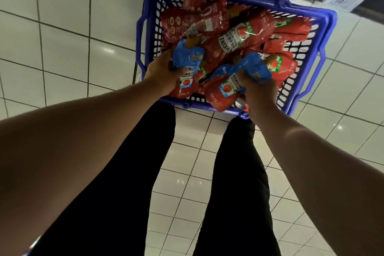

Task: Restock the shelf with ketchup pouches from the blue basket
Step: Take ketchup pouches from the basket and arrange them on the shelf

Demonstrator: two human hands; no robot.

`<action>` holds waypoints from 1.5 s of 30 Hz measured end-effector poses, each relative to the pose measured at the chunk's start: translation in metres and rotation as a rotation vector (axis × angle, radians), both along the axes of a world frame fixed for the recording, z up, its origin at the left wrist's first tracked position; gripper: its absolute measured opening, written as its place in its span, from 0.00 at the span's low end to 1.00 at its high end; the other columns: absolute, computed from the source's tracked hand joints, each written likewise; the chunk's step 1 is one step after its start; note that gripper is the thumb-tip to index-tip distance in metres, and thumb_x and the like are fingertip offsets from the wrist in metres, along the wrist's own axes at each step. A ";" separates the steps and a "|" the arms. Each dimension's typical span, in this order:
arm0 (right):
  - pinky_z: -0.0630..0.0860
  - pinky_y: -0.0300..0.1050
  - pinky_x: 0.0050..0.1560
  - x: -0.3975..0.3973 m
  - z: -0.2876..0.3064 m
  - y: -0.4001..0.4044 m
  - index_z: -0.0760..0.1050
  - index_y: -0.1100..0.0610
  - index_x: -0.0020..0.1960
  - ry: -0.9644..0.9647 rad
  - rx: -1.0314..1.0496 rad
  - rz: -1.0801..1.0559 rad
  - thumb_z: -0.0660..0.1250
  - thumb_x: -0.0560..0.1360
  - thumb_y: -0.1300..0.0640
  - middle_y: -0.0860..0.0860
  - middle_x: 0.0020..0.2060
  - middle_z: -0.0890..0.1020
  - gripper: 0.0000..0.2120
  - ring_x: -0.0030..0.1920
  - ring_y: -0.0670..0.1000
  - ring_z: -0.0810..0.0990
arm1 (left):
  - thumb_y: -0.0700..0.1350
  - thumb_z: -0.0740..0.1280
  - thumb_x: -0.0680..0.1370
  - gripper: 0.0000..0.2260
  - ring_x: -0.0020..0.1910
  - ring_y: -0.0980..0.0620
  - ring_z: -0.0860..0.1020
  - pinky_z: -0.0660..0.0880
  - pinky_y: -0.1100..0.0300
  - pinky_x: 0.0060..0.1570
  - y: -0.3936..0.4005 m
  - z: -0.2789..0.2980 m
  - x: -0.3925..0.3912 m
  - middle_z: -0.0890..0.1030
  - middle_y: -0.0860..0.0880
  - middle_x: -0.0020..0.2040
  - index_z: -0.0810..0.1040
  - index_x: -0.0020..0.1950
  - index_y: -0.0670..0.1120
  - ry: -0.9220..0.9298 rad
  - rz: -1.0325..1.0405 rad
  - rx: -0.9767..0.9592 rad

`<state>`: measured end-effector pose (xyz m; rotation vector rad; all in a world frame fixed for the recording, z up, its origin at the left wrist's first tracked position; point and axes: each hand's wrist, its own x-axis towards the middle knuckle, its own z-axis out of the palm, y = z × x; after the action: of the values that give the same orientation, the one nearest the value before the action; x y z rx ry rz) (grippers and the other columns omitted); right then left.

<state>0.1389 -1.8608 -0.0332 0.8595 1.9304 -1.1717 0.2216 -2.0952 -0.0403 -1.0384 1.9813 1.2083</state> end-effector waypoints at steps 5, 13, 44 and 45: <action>0.82 0.56 0.49 -0.021 0.071 0.018 0.79 0.58 0.60 -0.064 -0.308 -0.307 0.76 0.74 0.52 0.57 0.53 0.86 0.18 0.53 0.58 0.86 | 0.45 0.71 0.79 0.19 0.57 0.54 0.83 0.81 0.51 0.58 0.001 0.072 -0.014 0.84 0.50 0.59 0.75 0.69 0.49 0.153 0.152 0.175; 0.78 0.62 0.58 -0.053 0.236 0.049 0.79 0.60 0.65 -0.215 -0.869 -0.260 0.55 0.84 0.45 0.60 0.62 0.82 0.23 0.62 0.61 0.81 | 0.38 0.60 0.84 0.09 0.53 0.42 0.82 0.80 0.46 0.57 0.026 0.266 -0.078 0.83 0.39 0.52 0.78 0.61 0.39 0.448 0.500 0.502; 0.83 0.56 0.51 -0.119 0.609 0.171 0.75 0.61 0.62 0.467 -0.713 -0.098 0.67 0.77 0.70 0.61 0.51 0.84 0.15 0.47 0.58 0.84 | 0.39 0.77 0.73 0.19 0.52 0.48 0.85 0.81 0.45 0.54 0.163 0.618 -0.167 0.87 0.50 0.53 0.81 0.56 0.60 0.783 -0.024 0.472; 0.83 0.57 0.52 -0.120 0.615 0.177 0.75 0.59 0.61 0.493 -0.710 -0.101 0.68 0.77 0.69 0.61 0.52 0.84 0.14 0.47 0.58 0.84 | 0.38 0.77 0.73 0.19 0.52 0.48 0.85 0.82 0.46 0.54 0.169 0.621 -0.172 0.87 0.50 0.53 0.80 0.57 0.58 0.781 -0.035 0.488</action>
<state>0.0188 -1.6841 0.5813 0.2962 1.6184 -2.0982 0.0499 -1.9261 0.5807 -0.2870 2.0239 2.1613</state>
